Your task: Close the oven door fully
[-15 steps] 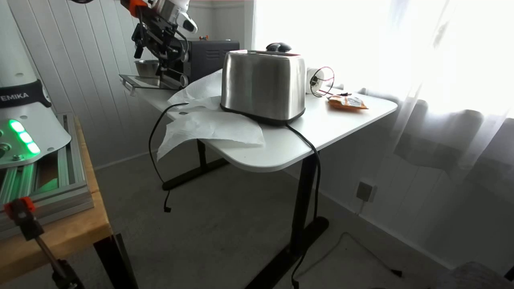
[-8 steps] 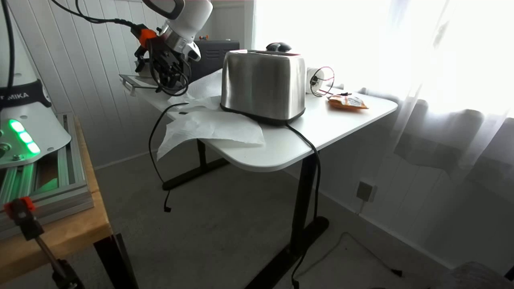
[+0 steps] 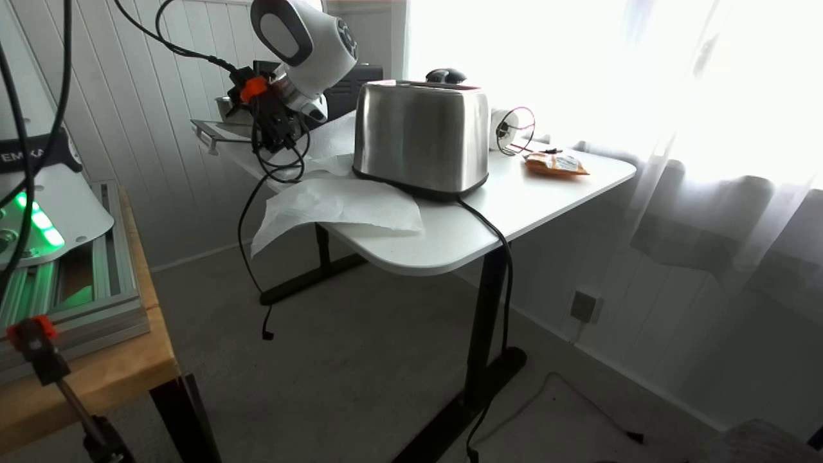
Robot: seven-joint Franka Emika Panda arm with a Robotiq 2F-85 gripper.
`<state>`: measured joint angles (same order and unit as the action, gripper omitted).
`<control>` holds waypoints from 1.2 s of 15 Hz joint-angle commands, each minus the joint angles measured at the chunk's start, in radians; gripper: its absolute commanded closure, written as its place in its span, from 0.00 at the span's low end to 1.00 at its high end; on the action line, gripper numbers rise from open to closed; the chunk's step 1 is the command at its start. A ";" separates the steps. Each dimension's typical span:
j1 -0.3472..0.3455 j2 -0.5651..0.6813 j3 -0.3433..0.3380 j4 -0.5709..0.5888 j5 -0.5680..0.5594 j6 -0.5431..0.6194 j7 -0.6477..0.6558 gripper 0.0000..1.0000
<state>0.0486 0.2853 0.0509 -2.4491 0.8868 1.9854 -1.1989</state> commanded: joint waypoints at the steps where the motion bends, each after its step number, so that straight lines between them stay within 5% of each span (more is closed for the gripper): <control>1: -0.036 0.051 0.028 0.035 0.089 -0.107 -0.001 0.00; 10: -0.059 0.099 0.016 0.025 0.290 -0.269 0.020 0.00; 18: -0.078 0.011 -0.031 -0.102 0.439 -0.294 -0.023 0.00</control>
<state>-0.0236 0.3702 0.0310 -2.4730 1.2449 1.7168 -1.1919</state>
